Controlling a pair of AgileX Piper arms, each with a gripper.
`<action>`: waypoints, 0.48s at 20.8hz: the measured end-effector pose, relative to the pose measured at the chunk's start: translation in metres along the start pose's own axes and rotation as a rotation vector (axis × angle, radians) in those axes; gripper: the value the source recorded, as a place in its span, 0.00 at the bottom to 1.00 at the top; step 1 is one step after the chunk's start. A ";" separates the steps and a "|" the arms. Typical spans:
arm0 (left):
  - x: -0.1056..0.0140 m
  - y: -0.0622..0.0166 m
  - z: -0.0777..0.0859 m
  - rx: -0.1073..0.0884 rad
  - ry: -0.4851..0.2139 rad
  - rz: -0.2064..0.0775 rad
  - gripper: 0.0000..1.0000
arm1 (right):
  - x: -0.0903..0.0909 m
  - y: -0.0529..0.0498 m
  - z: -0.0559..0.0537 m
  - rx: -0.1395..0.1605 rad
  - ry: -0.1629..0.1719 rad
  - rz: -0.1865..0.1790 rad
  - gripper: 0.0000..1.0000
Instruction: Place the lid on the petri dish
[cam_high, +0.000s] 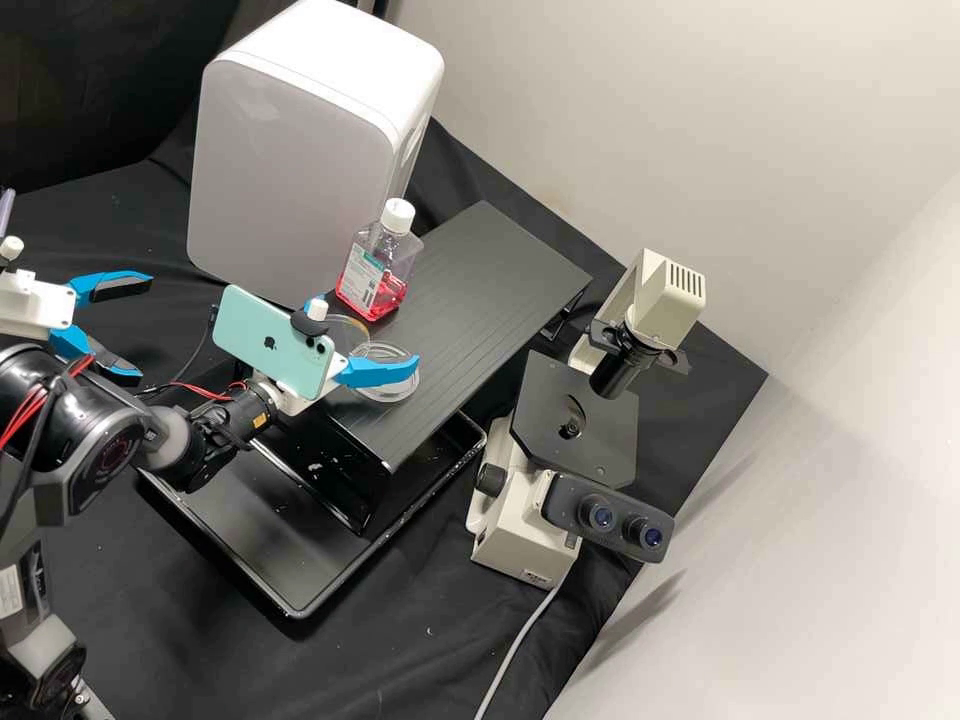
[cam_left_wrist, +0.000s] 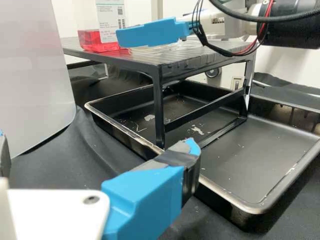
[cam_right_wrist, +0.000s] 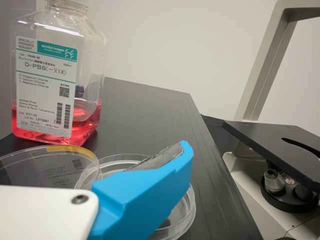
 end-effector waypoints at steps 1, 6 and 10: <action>0.000 0.0000 0.000 0.000 0.000 0.000 1.00 | 0.001 0.000 -0.001 -0.003 -0.002 0.005 1.00; 0.000 0.0000 0.000 0.000 0.000 0.000 1.00 | 0.001 0.000 -0.001 -0.027 -0.001 0.006 1.00; 0.000 0.0000 0.000 0.000 0.000 0.000 1.00 | 0.000 0.001 -0.002 -0.026 0.002 0.011 1.00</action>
